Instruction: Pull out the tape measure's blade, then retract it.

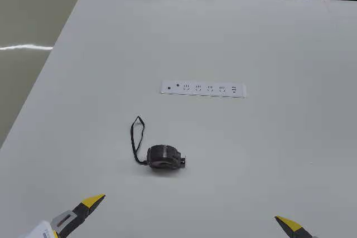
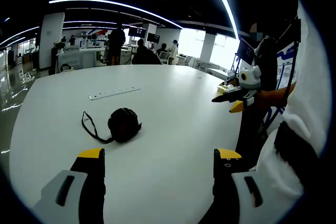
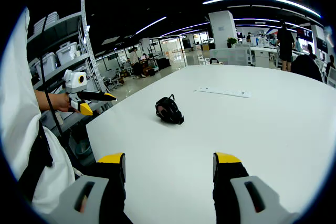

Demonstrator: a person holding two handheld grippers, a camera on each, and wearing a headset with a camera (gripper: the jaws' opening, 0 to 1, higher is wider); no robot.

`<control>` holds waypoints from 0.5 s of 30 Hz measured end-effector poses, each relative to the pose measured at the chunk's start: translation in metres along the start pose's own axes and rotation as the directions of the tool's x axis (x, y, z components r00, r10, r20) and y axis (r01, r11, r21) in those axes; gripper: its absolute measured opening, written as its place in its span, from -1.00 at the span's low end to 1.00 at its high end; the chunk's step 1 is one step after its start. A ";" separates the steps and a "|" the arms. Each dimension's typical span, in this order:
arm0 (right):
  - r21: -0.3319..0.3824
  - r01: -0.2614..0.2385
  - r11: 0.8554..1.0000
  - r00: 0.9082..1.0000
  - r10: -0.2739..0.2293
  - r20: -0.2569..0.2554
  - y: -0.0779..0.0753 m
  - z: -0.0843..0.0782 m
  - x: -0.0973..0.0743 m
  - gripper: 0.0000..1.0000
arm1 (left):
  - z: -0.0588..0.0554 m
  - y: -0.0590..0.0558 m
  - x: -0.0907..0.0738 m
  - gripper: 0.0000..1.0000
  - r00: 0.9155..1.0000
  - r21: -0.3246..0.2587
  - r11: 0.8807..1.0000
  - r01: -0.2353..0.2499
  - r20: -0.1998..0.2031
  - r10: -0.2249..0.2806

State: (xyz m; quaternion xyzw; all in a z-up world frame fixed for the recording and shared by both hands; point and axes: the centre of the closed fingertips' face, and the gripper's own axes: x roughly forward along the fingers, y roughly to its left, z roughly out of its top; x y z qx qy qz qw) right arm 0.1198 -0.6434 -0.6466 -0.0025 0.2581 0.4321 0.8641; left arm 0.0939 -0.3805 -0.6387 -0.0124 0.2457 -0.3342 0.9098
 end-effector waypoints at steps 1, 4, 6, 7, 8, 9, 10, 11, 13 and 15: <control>-0.003 -0.003 1.000 1.000 0.003 0.003 0.000 0.001 -0.001 0.36 | 0.001 -0.001 0.000 0.67 1.000 0.001 1.000 0.000 0.000 0.000; -0.008 -0.006 1.000 1.000 0.006 -0.002 -0.003 0.001 -0.001 0.37 | 0.001 -0.003 0.001 0.67 1.000 0.006 1.000 0.000 -0.003 0.000; -0.009 -0.006 1.000 1.000 0.006 -0.001 -0.004 0.001 -0.002 0.37 | 0.000 -0.004 0.002 0.67 1.000 0.002 1.000 -0.002 -0.006 0.002; -0.011 -0.006 1.000 1.000 0.006 0.001 -0.004 0.002 -0.003 0.37 | 0.000 -0.005 0.003 0.67 1.000 0.003 1.000 -0.003 -0.005 0.003; -0.014 -0.006 1.000 1.000 0.006 0.005 -0.005 0.002 -0.004 0.37 | 0.000 -0.006 0.003 0.67 1.000 0.003 1.000 -0.002 -0.001 0.002; -0.015 -0.005 1.000 1.000 0.005 0.003 -0.005 0.002 -0.005 0.37 | 0.000 -0.007 0.004 0.67 1.000 0.001 1.000 0.001 0.002 -0.001; -0.017 -0.002 1.000 1.000 0.002 0.000 -0.005 0.001 -0.005 0.37 | 0.001 -0.008 0.004 0.67 1.000 0.004 1.000 0.002 0.005 -0.002; -0.017 0.000 1.000 1.000 0.000 0.002 -0.006 0.001 -0.006 0.37 | 0.001 -0.008 0.005 0.67 1.000 0.006 1.000 0.001 0.007 -0.002; -0.009 0.003 1.000 1.000 -0.003 0.006 -0.007 0.002 -0.007 0.36 | 0.002 -0.009 0.005 0.67 1.000 0.007 1.000 0.006 0.009 -0.006; -0.002 0.006 1.000 1.000 -0.006 0.017 -0.008 0.006 -0.008 0.36 | 0.005 -0.008 0.006 0.66 1.000 0.018 1.000 0.008 0.017 -0.008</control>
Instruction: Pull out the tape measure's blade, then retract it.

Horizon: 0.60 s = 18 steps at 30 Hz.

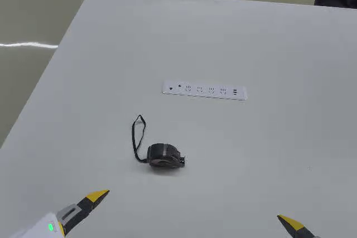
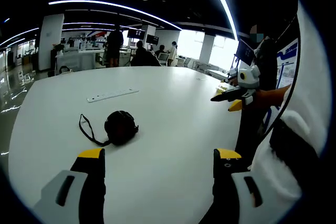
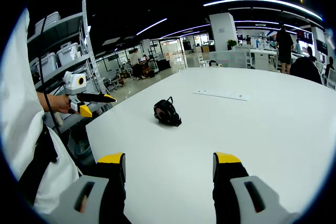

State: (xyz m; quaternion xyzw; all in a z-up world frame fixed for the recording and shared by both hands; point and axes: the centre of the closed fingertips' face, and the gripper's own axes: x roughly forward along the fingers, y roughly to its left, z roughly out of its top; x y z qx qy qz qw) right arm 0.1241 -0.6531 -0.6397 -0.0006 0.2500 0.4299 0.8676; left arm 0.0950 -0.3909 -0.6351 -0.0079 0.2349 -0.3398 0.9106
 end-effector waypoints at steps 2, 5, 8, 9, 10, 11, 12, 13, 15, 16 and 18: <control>-0.003 0.004 1.000 1.000 -0.004 0.002 -0.001 0.001 0.000 0.36 | 0.003 0.002 0.001 0.66 1.000 0.002 1.000 0.002 0.010 -0.002; -0.010 0.007 1.000 1.000 -0.007 0.008 -0.003 0.004 0.001 0.36 | 0.004 0.002 0.000 0.66 1.000 0.004 1.000 0.001 0.014 -0.001; -0.007 0.012 1.000 1.000 -0.011 0.014 -0.004 0.006 0.003 0.36 | 0.003 0.003 0.000 0.66 1.000 0.009 1.000 0.005 0.008 -0.005; -0.011 0.012 1.000 1.000 -0.012 0.017 -0.003 0.007 0.004 0.36 | 0.003 0.003 0.000 0.66 1.000 0.011 1.000 0.005 0.007 -0.005; -0.013 0.012 1.000 1.000 -0.012 0.018 -0.003 0.008 0.005 0.36 | 0.004 0.004 0.000 0.66 1.000 0.011 1.000 0.005 0.010 -0.005; -0.014 0.011 1.000 1.000 -0.011 0.018 -0.003 0.009 0.005 0.36 | 0.006 0.005 0.000 0.66 1.000 0.009 1.000 0.003 0.015 -0.004; -0.016 0.011 1.000 1.000 -0.011 0.018 -0.003 0.009 0.005 0.36 | 0.006 0.006 0.000 0.66 1.000 0.005 1.000 0.002 0.018 -0.002; -0.014 0.011 1.000 1.000 -0.011 0.018 -0.003 0.009 0.006 0.36 | 0.007 0.006 0.000 0.66 1.000 0.004 1.000 0.000 0.021 -0.001; -0.013 0.012 1.000 1.000 -0.012 0.018 -0.004 0.009 0.007 0.36 | 0.008 0.007 0.000 0.66 1.000 0.005 1.000 -0.001 0.020 0.001; -0.011 0.013 1.000 1.000 -0.013 0.019 -0.004 0.009 0.007 0.36 | 0.008 0.007 0.000 0.66 1.000 0.006 1.000 -0.001 0.020 0.001; -0.009 0.015 1.000 1.000 -0.015 0.018 -0.005 0.009 0.008 0.36 | 0.007 0.009 0.000 0.66 1.000 0.005 1.000 0.000 0.017 0.000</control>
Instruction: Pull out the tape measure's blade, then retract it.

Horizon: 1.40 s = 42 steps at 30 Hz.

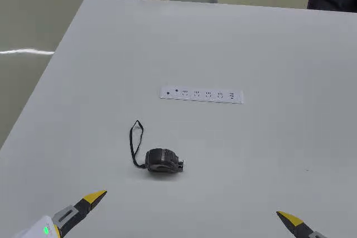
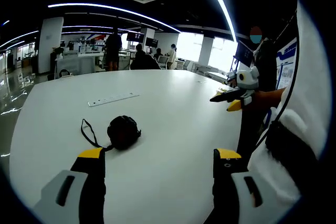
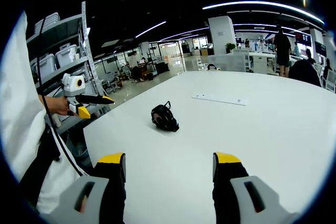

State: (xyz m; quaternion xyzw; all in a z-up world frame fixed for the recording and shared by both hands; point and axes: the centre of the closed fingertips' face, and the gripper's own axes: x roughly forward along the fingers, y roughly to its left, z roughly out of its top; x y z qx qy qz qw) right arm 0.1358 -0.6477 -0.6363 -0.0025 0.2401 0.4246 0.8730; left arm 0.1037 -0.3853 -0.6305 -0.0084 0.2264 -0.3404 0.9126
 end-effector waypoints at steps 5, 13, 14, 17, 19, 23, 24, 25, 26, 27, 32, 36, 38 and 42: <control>-0.001 -0.002 1.000 1.000 0.002 -0.004 0.000 -0.001 0.002 0.36 | -0.003 0.004 0.001 0.66 1.000 -0.002 1.000 0.002 -0.006 -0.002; 0.002 -0.004 1.000 1.000 0.004 -0.012 0.000 -0.002 0.004 0.36 | -0.003 0.007 0.002 0.66 1.000 -0.003 1.000 0.008 -0.010 -0.008; 0.003 -0.004 1.000 1.000 0.004 -0.012 0.000 -0.002 0.004 0.36 | -0.003 0.008 0.002 0.66 1.000 -0.001 1.000 0.009 -0.010 -0.009; 0.006 -0.003 1.000 1.000 0.003 -0.013 0.000 -0.003 0.004 0.36 | -0.003 0.008 0.004 0.66 1.000 0.006 1.000 0.014 -0.014 -0.014; 0.004 -0.004 1.000 1.000 0.004 -0.014 0.000 -0.003 0.004 0.35 | -0.003 0.007 0.006 0.67 0.999 0.024 0.999 0.028 -0.024 -0.027; -0.003 -0.011 1.000 1.000 0.011 -0.021 0.000 -0.004 0.006 0.35 | -0.006 0.007 0.011 0.67 0.997 0.085 0.994 0.062 -0.052 -0.058; -0.005 -0.012 1.000 1.000 0.012 -0.020 0.000 -0.003 0.006 0.35 | -0.006 0.007 0.012 0.65 0.997 0.099 0.993 0.066 -0.056 -0.060; -0.003 -0.013 1.000 1.000 0.013 -0.017 0.000 -0.003 0.006 0.35 | -0.005 0.007 0.013 0.64 0.996 0.107 0.992 0.074 -0.057 -0.068; -0.003 -0.014 1.000 1.000 0.014 -0.016 0.000 -0.002 0.006 0.35 | -0.004 0.008 0.013 0.63 0.996 0.110 0.991 0.077 -0.055 -0.071; -0.003 -0.014 1.000 1.000 0.014 -0.017 0.000 -0.002 0.007 0.35 | -0.002 0.009 0.015 0.62 0.996 0.121 0.989 0.080 -0.056 -0.074; -0.003 -0.019 1.000 0.999 0.019 -0.026 0.002 -0.006 0.007 0.35 | 0.000 0.014 0.024 0.59 0.991 0.180 0.977 0.116 -0.081 -0.103; -0.001 -0.020 1.000 0.999 0.020 -0.031 0.002 -0.007 0.007 0.34 | 0.003 0.018 0.031 0.55 0.988 0.208 0.968 0.142 -0.097 -0.124; -0.002 -0.022 1.000 0.999 0.022 -0.033 0.002 -0.007 0.007 0.33 | 0.004 0.021 0.035 0.53 0.985 0.223 0.962 0.156 -0.108 -0.135; -0.005 -0.030 1.000 0.999 0.030 -0.034 0.001 -0.006 0.009 0.33 | 0.005 0.025 0.043 0.51 0.979 0.250 0.950 0.184 -0.131 -0.155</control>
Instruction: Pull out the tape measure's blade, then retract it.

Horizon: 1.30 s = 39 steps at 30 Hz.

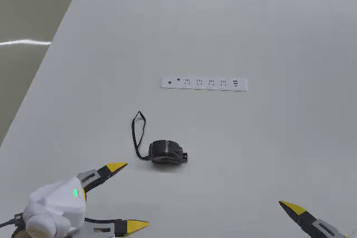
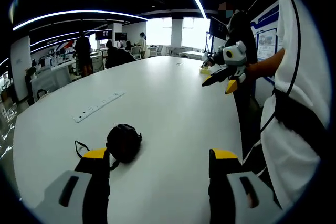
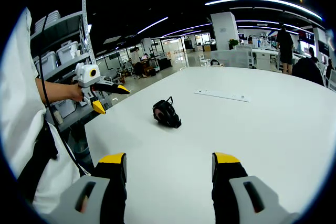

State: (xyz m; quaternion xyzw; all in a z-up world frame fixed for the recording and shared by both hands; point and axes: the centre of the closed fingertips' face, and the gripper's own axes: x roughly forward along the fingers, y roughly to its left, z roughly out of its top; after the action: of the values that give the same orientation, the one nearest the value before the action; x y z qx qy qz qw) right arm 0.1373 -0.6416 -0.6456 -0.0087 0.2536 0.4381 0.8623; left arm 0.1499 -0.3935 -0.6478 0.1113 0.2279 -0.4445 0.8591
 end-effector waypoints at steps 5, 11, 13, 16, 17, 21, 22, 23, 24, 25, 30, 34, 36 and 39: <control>-0.015 -0.011 1.000 1.000 0.011 -0.015 -0.001 -0.001 0.006 0.32 | 0.001 0.009 0.007 0.51 1.000 0.023 1.000 0.012 -0.014 -0.012; -0.014 -0.023 1.000 1.000 0.023 -0.021 0.000 -0.001 0.011 0.32 | 0.002 0.018 0.016 0.50 1.000 0.036 0.999 0.024 -0.022 -0.023; -0.015 -0.029 0.999 0.999 0.028 -0.024 -0.001 0.000 0.013 0.31 | 0.002 0.022 0.019 0.49 0.999 0.041 0.999 0.026 -0.024 -0.025; -0.018 -0.037 0.999 0.999 0.037 -0.027 0.000 0.001 0.017 0.30 | 0.003 0.027 0.024 0.48 0.999 0.052 0.998 0.028 -0.026 -0.027; -0.017 -0.040 0.999 0.999 0.039 -0.026 0.000 0.002 0.017 0.30 | 0.003 0.030 0.025 0.48 0.999 0.065 0.998 0.026 -0.031 -0.024; -0.017 -0.048 0.999 0.998 0.047 -0.031 0.001 0.002 0.021 0.30 | 0.003 0.040 0.030 0.46 0.999 0.078 0.996 0.032 -0.029 -0.030; -0.016 -0.050 0.999 0.998 0.049 -0.031 0.001 0.002 0.022 0.30 | 0.006 0.040 0.033 0.46 0.999 0.079 0.996 0.034 -0.028 -0.032; -0.015 -0.050 0.999 0.998 0.050 -0.031 0.001 0.002 0.022 0.30 | 0.005 0.044 0.034 0.45 0.999 0.078 0.996 0.031 -0.029 -0.029; -0.015 -0.051 0.999 0.998 0.051 -0.033 0.001 0.001 0.022 0.30 | 0.005 0.048 0.034 0.45 0.999 0.078 0.996 0.033 -0.030 -0.031; -0.016 -0.052 0.999 0.998 0.051 -0.035 0.001 0.001 0.023 0.30 | 0.005 0.049 0.035 0.45 0.999 0.083 0.996 0.041 -0.032 -0.038; -0.014 -0.055 0.998 0.998 0.054 -0.042 0.001 0.000 0.024 0.30 | 0.004 0.056 0.041 0.43 0.998 0.098 0.994 0.052 -0.044 -0.048; -0.010 -0.060 0.998 0.998 0.059 -0.038 0.000 0.003 0.025 0.30 | 0.006 0.062 0.046 0.43 0.997 0.113 0.991 0.067 -0.057 -0.061; -0.006 -0.062 0.998 0.997 0.062 -0.036 -0.001 0.003 0.026 0.30 | 0.012 0.062 0.048 0.42 0.996 0.109 0.991 0.074 -0.052 -0.068; -0.011 -0.067 0.998 0.997 0.067 -0.043 -0.001 0.002 0.028 0.30 | 0.009 0.063 0.053 0.40 0.994 0.110 0.989 0.096 -0.060 -0.090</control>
State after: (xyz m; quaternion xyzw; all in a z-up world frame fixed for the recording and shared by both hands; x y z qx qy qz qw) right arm 0.1525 -0.6207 -0.6563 -0.0150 0.2693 0.4681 0.8415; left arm 0.2307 -0.3983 -0.6662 0.1611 0.2307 -0.4931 0.8232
